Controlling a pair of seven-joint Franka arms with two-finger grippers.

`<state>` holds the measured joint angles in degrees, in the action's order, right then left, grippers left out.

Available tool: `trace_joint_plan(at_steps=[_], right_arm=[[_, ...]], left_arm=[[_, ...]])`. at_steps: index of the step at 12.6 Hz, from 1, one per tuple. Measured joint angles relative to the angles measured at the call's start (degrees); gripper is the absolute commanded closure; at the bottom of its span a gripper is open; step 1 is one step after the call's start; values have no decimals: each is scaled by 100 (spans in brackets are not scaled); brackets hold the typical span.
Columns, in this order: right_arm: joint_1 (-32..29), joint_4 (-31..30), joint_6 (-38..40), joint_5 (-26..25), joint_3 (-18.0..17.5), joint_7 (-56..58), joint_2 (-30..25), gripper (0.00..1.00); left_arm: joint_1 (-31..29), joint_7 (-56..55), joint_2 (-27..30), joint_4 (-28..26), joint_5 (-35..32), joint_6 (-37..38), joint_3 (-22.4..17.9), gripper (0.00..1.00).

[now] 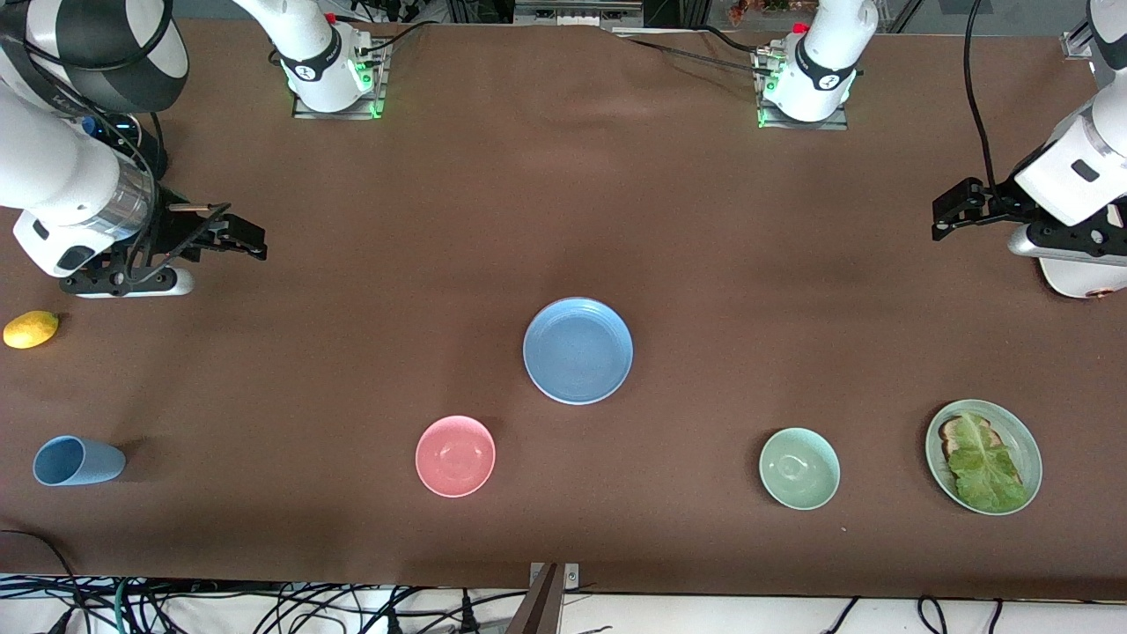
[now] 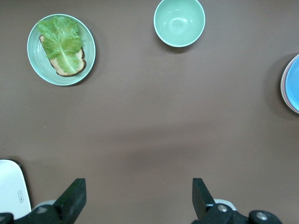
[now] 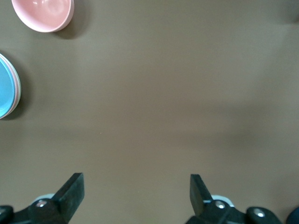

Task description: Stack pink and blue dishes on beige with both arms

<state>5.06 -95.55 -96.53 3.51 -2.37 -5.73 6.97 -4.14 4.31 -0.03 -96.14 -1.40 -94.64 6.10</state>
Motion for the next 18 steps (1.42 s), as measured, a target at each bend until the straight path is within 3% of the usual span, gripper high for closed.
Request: trace_joint_plan(at_steps=[5, 11, 18], right_arm=[[-44, -25, 72, -2, 4, 1, -122, 0], [-127, -14, 730, -6, 358, 361, -928, 0], [-126, -37, 744, -214, 352, 435, -908, 0]], left_arm=[[0, 0, 0, 0, 0, 0, 0, 0], [0, 0, -1, 0, 0, -1, 0, 0], [0, 0, -1, 0, 0, -1, 0, 0]])
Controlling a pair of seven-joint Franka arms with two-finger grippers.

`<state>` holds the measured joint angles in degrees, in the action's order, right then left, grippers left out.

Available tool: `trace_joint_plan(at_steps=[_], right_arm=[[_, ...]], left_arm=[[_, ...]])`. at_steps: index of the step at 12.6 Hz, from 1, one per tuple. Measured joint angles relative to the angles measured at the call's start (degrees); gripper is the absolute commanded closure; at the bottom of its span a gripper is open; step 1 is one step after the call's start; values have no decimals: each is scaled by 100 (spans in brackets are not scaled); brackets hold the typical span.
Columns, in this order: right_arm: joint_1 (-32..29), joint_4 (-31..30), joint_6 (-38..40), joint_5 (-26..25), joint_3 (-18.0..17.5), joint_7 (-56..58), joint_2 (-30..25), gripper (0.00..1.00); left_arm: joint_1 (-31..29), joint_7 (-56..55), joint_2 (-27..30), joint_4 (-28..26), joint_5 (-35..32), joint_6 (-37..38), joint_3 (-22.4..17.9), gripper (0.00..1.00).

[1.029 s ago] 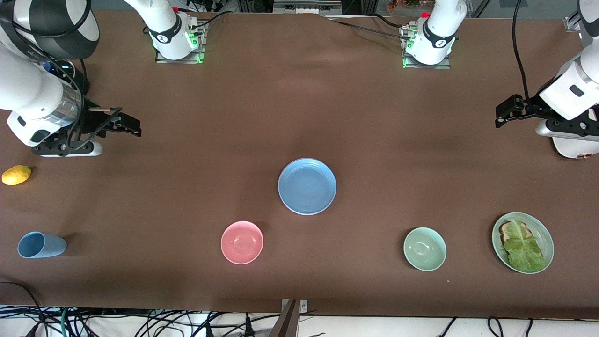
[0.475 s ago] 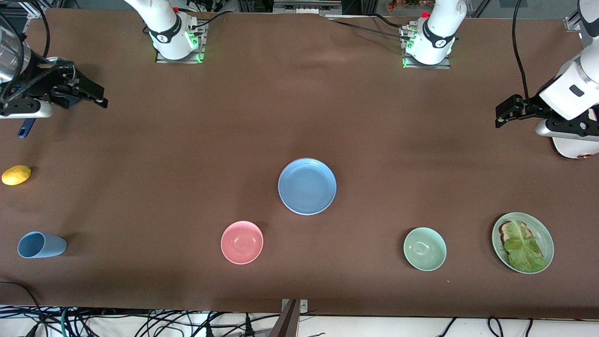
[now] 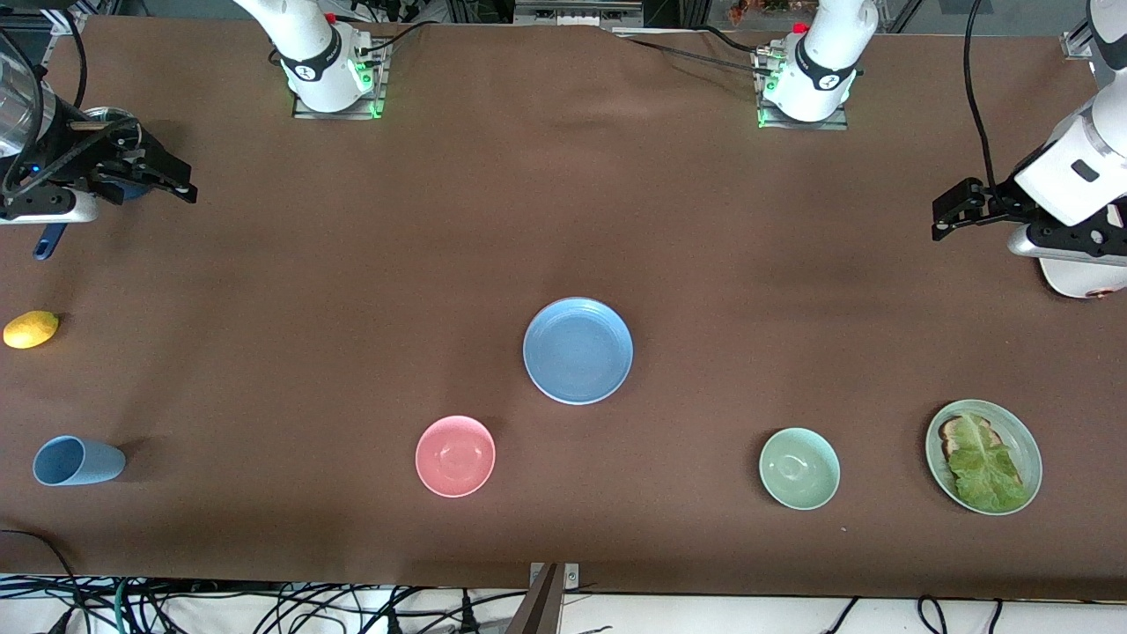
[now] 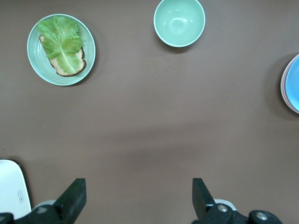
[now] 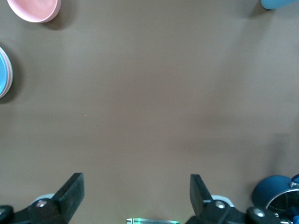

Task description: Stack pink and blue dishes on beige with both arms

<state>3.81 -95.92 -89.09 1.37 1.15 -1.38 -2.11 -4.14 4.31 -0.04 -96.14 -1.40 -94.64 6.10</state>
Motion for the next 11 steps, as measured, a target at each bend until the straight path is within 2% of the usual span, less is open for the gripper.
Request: trace_joint_plan(at_steps=[11], right_arm=[[13, 86, 53, -71, -21, 0, 2, 0]], left_arm=[[0, 0, 0, 0, 0, 0, 0, 0]])
